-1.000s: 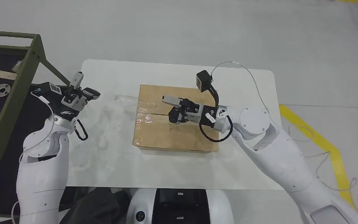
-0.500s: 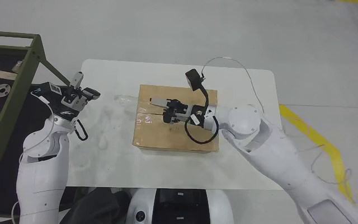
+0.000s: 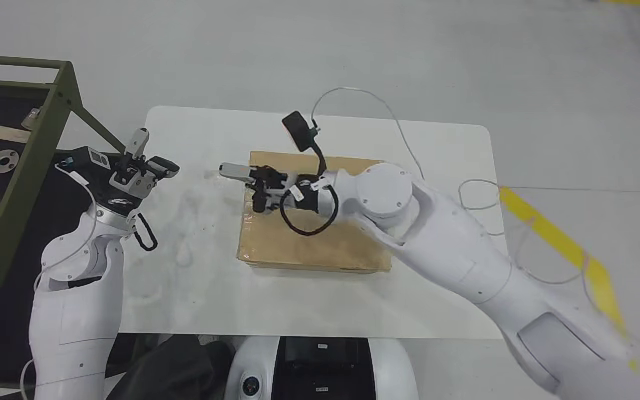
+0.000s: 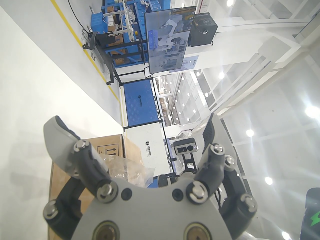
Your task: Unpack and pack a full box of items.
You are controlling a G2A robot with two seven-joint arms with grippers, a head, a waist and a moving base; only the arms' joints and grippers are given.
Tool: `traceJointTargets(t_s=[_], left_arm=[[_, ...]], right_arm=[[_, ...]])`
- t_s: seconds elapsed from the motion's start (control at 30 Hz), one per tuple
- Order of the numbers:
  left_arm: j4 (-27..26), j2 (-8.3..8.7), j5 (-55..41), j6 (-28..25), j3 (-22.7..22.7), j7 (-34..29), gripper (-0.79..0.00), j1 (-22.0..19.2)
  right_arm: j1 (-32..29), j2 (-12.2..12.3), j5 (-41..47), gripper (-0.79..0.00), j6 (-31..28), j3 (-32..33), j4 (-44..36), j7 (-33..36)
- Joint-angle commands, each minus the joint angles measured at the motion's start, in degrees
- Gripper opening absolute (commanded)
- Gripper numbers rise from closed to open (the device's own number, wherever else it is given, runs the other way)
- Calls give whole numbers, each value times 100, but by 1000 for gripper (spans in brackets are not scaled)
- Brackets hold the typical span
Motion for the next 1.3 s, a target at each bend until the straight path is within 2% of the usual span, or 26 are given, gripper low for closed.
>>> traceJointTargets(t_s=[0.0,0.27,0.5,0.7,1.27], left_arm=[[0,0,0,0,0,0,0,0],[0,0,0,0,0,0,0,0],[0,0,0,0,0,0,0,0],[0,0,0,0,0,0,0,0],[0,0,0,0,0,0,0,0]], right_arm=[[141,-119,70,0,40,-95,236,-50],[458,-483,151,0,295,-346,832,-91],[333,-568,73,0,434,-272,1002,-79],[47,-504,-105,0,475,-49,829,-23],[-1168,-74,-941,0,971,874,-296,-36]])
